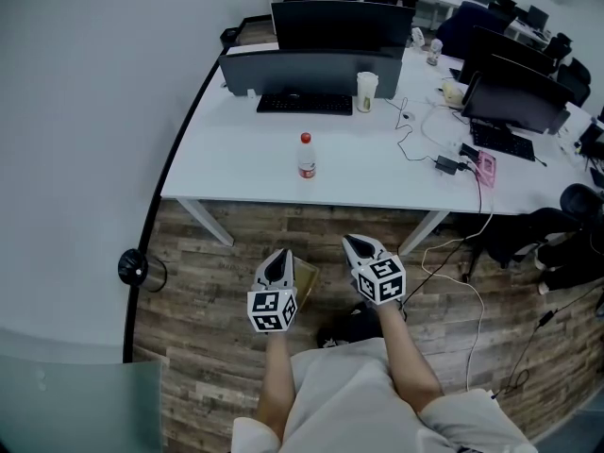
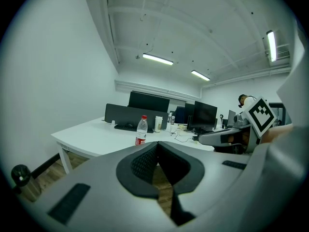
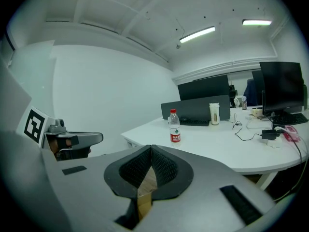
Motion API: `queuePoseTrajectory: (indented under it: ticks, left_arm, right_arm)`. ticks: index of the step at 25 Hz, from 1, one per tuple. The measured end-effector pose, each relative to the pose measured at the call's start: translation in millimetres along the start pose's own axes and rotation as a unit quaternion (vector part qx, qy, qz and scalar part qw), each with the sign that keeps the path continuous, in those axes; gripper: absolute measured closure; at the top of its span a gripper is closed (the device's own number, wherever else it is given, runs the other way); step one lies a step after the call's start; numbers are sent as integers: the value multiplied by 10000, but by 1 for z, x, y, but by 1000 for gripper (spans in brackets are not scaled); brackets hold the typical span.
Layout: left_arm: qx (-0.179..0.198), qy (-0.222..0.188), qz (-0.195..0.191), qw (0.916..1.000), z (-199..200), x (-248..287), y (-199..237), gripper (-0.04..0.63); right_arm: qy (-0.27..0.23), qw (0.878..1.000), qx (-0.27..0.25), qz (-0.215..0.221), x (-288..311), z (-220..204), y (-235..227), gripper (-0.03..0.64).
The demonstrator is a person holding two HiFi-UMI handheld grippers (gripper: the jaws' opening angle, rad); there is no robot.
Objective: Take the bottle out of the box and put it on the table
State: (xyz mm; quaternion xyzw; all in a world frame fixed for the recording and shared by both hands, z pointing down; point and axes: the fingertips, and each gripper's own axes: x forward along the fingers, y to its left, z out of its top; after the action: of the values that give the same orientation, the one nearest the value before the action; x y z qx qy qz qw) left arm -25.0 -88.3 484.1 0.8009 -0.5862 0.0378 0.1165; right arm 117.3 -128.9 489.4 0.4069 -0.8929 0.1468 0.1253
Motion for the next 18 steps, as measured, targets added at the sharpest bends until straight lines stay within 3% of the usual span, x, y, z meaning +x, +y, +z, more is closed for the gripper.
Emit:
queuePoseTrajectory:
  ticks: [18]
  left_arm:
    - [0,49,-89,9999,-2,0,-6,580]
  right_arm:
    - [-54,9999,48,-93,-7,-3,-3,577]
